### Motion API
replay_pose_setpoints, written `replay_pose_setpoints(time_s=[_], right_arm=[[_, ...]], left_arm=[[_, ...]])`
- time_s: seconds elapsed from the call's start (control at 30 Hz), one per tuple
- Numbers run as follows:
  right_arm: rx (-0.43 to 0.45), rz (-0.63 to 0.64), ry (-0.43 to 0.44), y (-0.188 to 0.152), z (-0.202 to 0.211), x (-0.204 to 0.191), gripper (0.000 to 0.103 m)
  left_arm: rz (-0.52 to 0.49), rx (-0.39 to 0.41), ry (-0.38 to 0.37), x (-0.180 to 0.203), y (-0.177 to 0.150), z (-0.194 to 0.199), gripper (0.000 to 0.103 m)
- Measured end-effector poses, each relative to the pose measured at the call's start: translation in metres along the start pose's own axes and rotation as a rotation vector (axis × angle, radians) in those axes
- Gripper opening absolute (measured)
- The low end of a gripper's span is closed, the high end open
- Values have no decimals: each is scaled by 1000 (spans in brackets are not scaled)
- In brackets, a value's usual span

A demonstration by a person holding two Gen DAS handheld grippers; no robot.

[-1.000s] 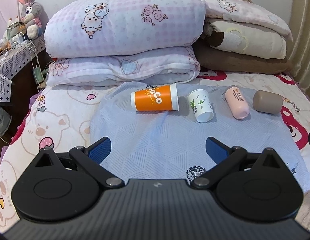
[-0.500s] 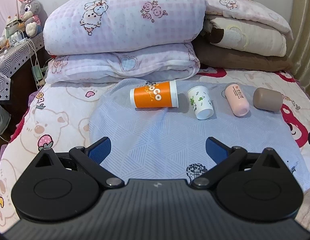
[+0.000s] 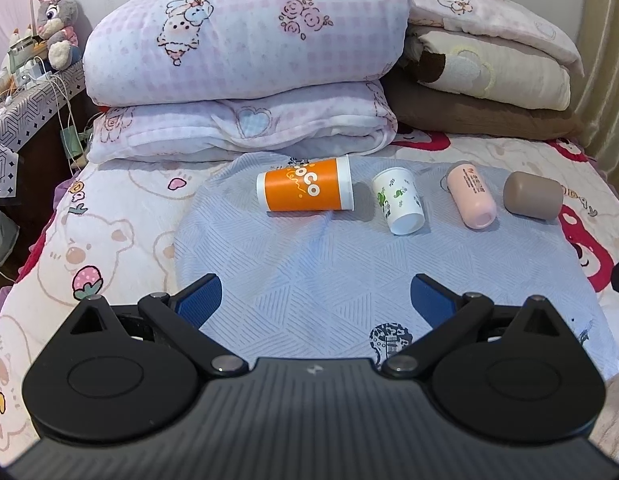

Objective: Flip cup upright

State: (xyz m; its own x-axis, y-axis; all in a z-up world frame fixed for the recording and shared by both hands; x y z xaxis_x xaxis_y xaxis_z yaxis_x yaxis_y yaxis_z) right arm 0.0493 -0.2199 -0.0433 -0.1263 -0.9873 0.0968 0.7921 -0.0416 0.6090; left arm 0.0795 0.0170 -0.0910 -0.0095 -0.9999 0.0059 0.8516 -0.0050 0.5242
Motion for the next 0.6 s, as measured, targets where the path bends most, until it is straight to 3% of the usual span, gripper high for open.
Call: replay_pose_setpoints(time_s=[0.2, 0.37, 0.47, 0.53, 0.6], right_arm=[[-24, 31, 48, -3, -6, -6, 103], [12, 95, 262, 15, -2, -20, 103], [86, 149, 391, 32, 3, -31, 103], [120, 187, 436, 43, 3, -38, 103], [94, 227, 435, 54, -5, -44, 103]], left_arm=[[7, -26, -23, 1, 5, -3, 102], [13, -24, -54, -3, 27, 3, 102], [8, -48, -78, -1, 47, -1, 102], [19, -53, -72, -1, 63, -7, 102], [17, -77, -84, 4, 80, -19, 102]])
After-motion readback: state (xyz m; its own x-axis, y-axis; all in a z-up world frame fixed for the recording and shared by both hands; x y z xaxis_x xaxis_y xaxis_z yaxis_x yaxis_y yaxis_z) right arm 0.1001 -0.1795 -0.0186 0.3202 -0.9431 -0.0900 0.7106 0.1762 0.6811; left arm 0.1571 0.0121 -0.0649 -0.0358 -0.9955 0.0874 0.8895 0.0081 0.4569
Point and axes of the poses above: each gripper's, at about its wrist camera, not at the fingertips, and z roughly against the way its jaws point, x to its right, y to its top, the point moved 10 cm from there along -z, roughly the way its jaws point, and after that the axes turned 14 degrees about -x, right-handed, at the moved point
